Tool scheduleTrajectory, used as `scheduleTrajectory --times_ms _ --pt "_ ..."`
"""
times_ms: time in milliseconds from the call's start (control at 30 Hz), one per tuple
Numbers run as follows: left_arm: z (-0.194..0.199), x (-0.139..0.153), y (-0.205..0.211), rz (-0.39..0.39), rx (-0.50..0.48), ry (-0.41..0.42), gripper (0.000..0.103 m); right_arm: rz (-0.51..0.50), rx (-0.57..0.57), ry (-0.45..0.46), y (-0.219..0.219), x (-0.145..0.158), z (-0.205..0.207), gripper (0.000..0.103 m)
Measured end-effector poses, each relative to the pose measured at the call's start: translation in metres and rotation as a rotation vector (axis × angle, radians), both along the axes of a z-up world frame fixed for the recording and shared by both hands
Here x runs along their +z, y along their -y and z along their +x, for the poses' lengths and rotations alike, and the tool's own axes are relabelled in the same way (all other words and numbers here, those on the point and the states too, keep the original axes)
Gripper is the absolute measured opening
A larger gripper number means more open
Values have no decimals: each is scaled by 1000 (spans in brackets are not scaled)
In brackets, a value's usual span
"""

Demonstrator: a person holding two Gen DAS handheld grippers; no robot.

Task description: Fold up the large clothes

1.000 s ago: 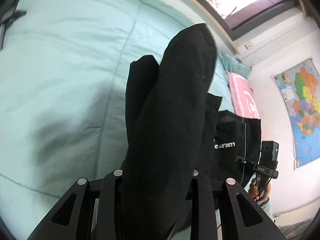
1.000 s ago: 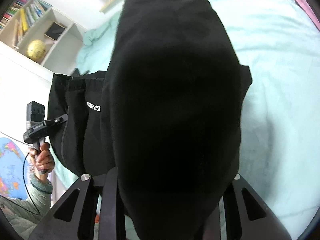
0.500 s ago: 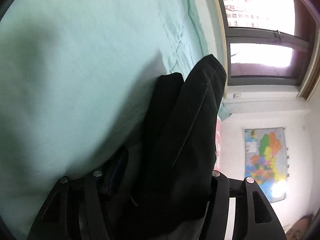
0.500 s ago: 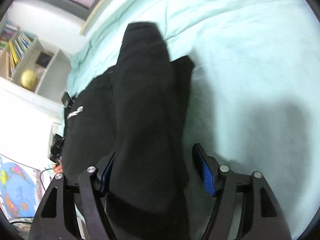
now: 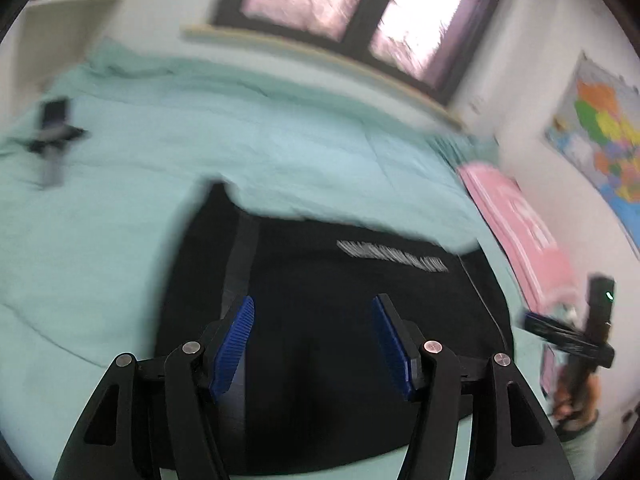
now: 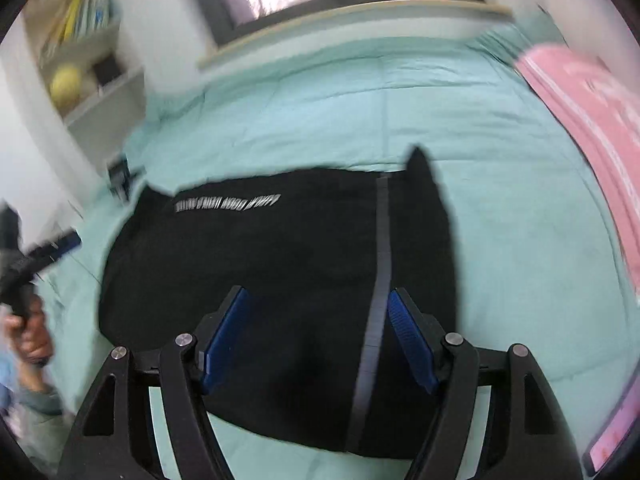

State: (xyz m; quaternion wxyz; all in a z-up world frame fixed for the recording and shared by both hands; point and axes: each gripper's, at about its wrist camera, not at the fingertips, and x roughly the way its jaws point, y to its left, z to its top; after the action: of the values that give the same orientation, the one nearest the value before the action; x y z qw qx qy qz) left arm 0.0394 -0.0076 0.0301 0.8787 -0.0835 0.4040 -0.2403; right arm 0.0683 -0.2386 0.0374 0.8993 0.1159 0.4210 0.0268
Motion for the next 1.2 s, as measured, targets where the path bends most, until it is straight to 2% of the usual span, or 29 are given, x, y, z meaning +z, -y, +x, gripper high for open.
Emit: scheduleTrajectory --times_ms 33,67,167,233,333,467,500,667,733,833,967,1067,1200 --pt "1 -15 23 35 -14 -36 63 -16 20 -23 -13 -12 7 76" --pt "4 -29 39 62 -16 -60 63 -30 32 -44 6 -31 -7 76" --pt "30 -105 62 149 6 -264 63 -112 -14 -177 1 -87 5 75" --pt "30 -114 75 159 -1 -310 63 -169 -39 -183 -9 -104 8 76" --pt "33 -107 72 110 27 -338 63 -206 -56 -172 -17 -104 6 76" --pt "-5 -74 79 225 74 -170 63 -109 -86 -174 -5 -90 -5 76" --pt "-14 -64 81 225 82 -137 63 -107 -97 -154 -3 -79 -14 76" --pt "-70 13 77 213 136 84 63 -193 -132 21 -11 -9 -63 80" --pt "-99 43 76 234 164 181 75 -177 -157 104 -13 22 -84 92" --pt "-131 72 74 246 182 276 79 -164 -192 190 -22 63 -99 95" --pt "-145 98 58 240 163 317 81 -183 -194 240 -34 87 -124 95" --pt "-155 105 52 238 157 309 81 -224 -196 255 -46 92 -128 95" --pt "-158 107 48 234 198 311 81 -267 -187 261 -58 93 -128 95"
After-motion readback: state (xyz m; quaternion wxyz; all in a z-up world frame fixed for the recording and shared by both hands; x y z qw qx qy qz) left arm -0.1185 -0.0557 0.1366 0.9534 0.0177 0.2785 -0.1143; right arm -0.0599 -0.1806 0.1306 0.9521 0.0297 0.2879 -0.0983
